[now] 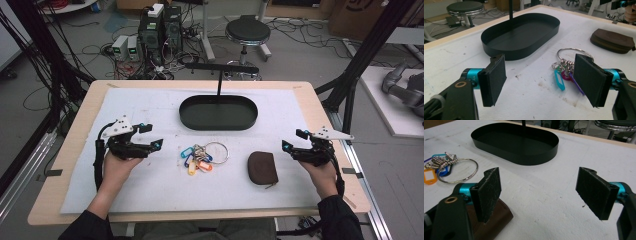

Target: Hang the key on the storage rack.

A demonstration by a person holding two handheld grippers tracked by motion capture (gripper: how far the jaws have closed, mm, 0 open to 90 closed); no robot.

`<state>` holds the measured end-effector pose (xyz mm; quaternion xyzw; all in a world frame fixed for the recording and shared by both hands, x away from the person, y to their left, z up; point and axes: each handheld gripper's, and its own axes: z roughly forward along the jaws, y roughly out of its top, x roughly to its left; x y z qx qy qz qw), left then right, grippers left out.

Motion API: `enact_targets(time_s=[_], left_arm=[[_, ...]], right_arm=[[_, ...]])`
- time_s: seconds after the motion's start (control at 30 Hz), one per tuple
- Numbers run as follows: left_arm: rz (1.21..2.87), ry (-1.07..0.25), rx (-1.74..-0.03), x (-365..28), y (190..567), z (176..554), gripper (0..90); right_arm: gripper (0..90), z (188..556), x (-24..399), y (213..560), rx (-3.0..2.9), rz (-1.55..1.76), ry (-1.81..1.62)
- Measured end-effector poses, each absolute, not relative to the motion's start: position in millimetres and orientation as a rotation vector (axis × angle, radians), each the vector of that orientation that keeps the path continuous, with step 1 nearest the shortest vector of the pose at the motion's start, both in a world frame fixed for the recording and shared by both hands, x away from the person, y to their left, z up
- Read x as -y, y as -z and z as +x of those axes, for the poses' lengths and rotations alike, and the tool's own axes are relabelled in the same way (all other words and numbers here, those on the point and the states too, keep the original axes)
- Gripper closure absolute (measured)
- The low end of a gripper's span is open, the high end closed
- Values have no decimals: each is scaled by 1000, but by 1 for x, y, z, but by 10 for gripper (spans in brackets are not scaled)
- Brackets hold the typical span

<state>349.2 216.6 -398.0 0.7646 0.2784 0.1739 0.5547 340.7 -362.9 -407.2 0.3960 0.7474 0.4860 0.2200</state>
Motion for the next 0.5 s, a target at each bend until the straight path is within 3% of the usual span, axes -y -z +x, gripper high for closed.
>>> enact_targets(time_s=[0.5], left_arm=[[1811,-382,-648,-208,399,352,266]], right_arm=[[210,343,363,408,-2069,1102,-1323]])
